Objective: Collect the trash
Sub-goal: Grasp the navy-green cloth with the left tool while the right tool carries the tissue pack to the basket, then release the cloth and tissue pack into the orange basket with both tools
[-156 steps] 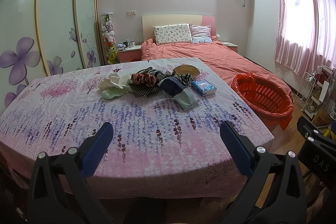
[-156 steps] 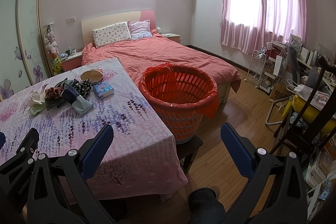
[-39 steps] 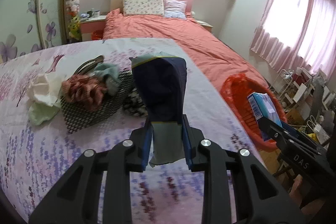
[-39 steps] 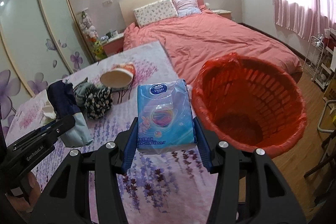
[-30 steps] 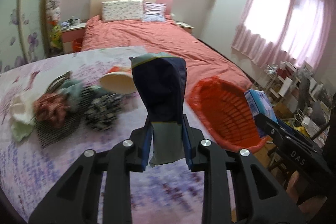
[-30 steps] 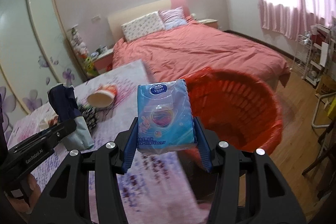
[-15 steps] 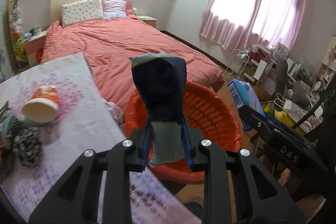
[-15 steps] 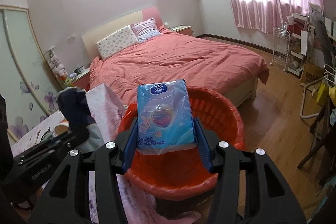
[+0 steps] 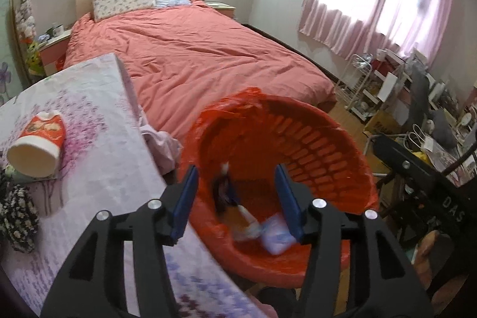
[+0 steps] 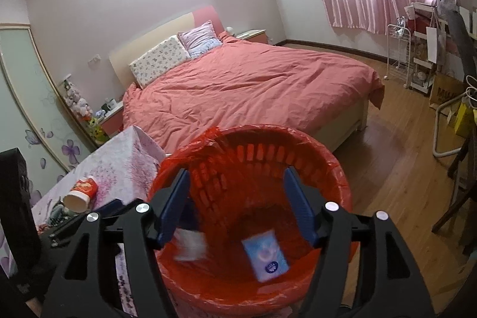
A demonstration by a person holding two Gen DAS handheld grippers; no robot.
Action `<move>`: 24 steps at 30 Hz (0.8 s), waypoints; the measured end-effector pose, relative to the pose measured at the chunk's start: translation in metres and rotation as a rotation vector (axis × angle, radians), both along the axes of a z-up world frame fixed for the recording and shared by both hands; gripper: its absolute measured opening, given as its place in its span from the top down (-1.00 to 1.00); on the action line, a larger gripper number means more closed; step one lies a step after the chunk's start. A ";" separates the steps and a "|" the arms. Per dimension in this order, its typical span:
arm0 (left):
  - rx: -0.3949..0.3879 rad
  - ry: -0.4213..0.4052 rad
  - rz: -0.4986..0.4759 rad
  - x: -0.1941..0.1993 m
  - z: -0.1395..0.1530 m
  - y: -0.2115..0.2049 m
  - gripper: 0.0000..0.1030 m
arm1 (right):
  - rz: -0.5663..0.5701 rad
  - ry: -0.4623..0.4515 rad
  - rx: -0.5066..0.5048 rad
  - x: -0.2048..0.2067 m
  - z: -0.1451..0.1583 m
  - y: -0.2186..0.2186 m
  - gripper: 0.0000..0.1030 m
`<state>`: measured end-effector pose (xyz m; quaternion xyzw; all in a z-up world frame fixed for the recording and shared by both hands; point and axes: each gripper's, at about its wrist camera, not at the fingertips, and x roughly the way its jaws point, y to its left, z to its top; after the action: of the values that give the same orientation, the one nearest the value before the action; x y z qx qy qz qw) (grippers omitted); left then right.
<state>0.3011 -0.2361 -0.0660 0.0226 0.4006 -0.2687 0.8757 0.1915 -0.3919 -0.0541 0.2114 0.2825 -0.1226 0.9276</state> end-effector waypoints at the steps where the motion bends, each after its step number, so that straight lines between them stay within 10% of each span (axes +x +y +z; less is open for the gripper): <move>1: 0.002 -0.004 0.009 0.000 0.000 0.005 -0.08 | -0.004 0.004 0.001 -0.001 0.001 0.001 -0.27; 24: 0.099 -0.126 0.374 -0.040 0.036 0.240 -0.28 | 0.223 0.025 -0.110 0.013 0.035 0.138 -0.25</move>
<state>0.2611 0.0035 -0.0300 0.0074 0.3550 -0.0793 0.9315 0.2050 -0.2539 -0.0190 0.1259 0.3088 -0.0365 0.9420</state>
